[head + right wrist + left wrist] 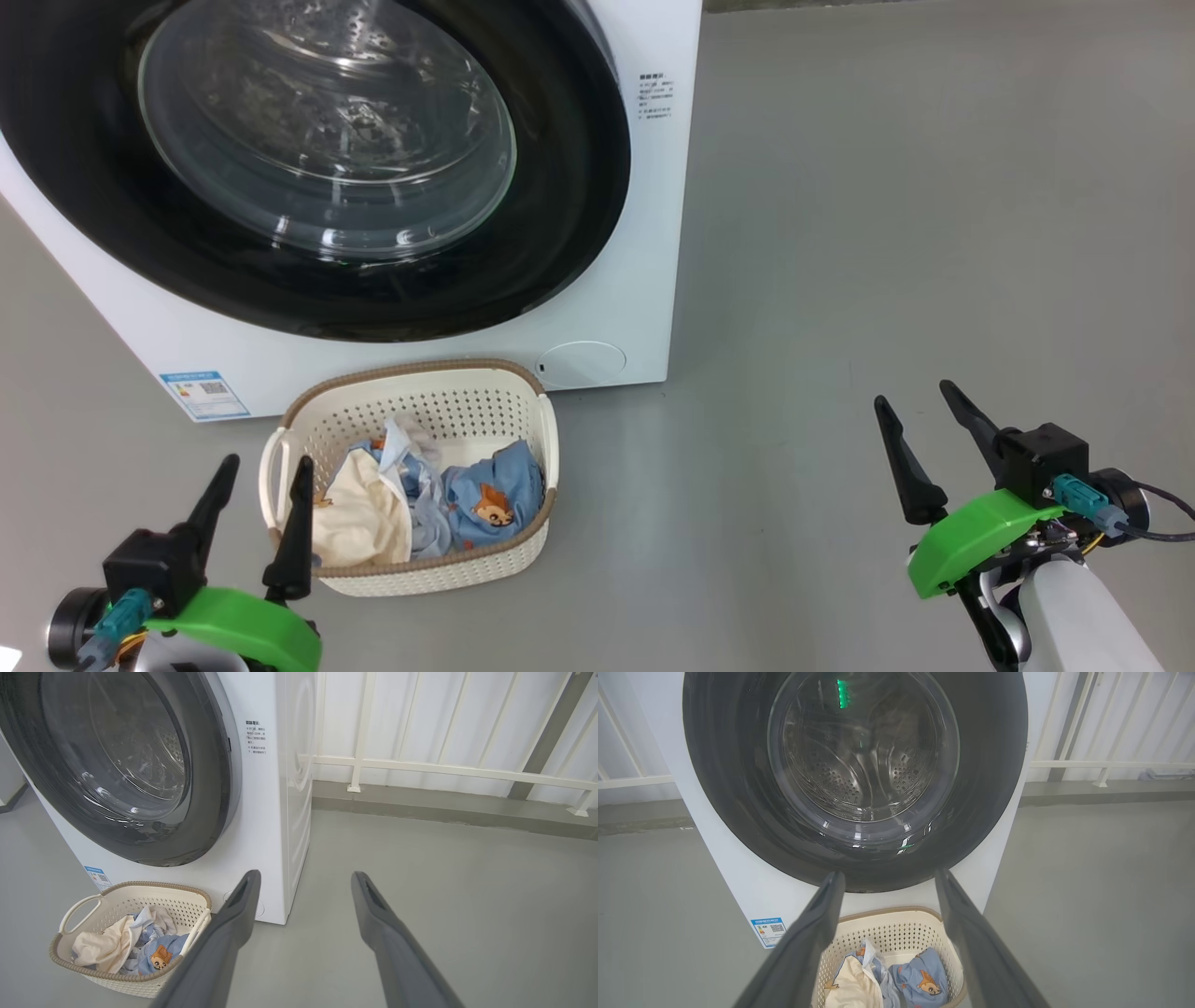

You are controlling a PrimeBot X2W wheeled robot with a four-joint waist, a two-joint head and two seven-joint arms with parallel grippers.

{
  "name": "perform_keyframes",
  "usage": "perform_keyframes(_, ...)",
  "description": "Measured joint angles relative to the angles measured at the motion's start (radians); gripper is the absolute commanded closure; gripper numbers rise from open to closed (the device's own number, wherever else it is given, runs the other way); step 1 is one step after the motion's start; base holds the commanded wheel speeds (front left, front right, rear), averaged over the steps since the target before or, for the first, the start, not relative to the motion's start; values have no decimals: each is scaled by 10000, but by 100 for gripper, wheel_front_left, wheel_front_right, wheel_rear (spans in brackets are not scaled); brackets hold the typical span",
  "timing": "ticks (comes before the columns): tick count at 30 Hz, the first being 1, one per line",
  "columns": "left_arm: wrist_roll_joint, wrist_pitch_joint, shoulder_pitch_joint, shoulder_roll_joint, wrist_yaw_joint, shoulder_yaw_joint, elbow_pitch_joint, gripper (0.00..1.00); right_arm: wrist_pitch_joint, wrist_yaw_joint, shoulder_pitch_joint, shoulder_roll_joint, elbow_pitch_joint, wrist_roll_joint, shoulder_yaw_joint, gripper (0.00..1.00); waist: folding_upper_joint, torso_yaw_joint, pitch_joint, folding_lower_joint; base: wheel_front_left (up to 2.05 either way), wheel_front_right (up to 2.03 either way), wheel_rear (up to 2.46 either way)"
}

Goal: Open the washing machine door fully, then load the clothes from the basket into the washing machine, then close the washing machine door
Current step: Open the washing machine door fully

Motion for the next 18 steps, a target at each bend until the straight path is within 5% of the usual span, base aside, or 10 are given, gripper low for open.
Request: perform_keyframes(18, 98, 0, 49, -71, 0, 36, -109, 0, 0, 0, 1, 6, -31, 4, -8, 0, 0, 29, -181, 1, 0, 0, 0)
